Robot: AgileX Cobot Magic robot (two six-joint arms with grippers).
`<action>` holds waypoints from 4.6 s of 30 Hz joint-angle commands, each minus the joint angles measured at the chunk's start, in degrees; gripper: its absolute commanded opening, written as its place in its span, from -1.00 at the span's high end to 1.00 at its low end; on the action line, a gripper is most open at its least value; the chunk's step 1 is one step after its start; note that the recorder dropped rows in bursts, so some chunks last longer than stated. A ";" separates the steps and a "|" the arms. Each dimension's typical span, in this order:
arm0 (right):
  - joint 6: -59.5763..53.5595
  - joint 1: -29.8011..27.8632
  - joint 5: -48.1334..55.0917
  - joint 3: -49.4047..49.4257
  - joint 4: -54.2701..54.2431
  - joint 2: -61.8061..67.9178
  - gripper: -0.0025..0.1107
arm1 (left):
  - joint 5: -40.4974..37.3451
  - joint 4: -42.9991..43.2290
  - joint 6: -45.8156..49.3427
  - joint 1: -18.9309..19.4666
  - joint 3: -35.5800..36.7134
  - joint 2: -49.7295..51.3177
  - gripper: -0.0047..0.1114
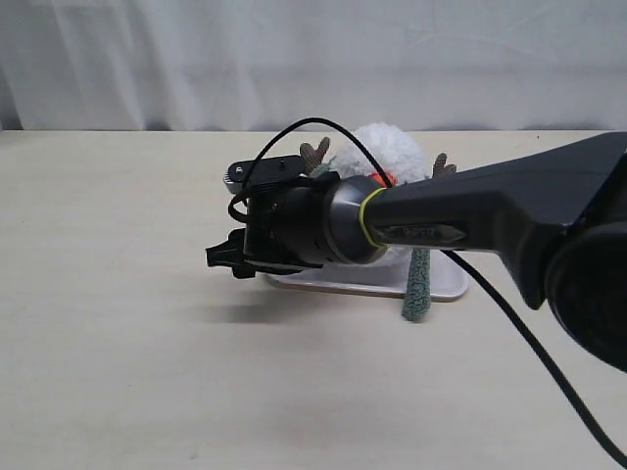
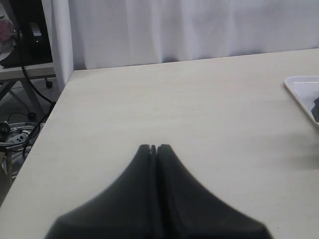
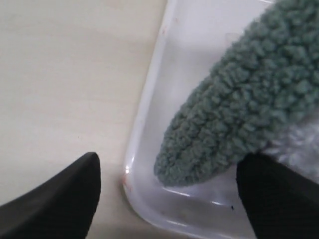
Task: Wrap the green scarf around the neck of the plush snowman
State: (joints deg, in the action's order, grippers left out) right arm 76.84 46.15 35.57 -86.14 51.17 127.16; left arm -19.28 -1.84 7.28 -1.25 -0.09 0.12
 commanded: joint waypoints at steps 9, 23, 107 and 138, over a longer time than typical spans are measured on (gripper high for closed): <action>8.37 -0.78 -0.89 -0.11 8.71 1.94 -0.29 | 0.70 -0.38 0.04 -0.14 0.09 -0.12 0.92; 8.37 -1.15 -2.30 -0.21 11.76 2.79 0.48 | 0.70 -0.38 0.04 -0.14 0.09 -0.12 0.92; -54.64 -1.37 33.17 8.66 -17.79 -8.93 0.88 | 0.70 -0.38 0.04 -0.14 0.09 -0.12 0.92; -59.46 -1.48 30.51 11.86 -22.50 -14.22 -0.10 | 0.70 -0.38 0.04 -0.14 0.09 -0.12 0.92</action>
State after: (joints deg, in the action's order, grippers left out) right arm 18.01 44.82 67.40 -74.40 29.07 115.93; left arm -19.16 -1.84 7.28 -1.25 -0.09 0.12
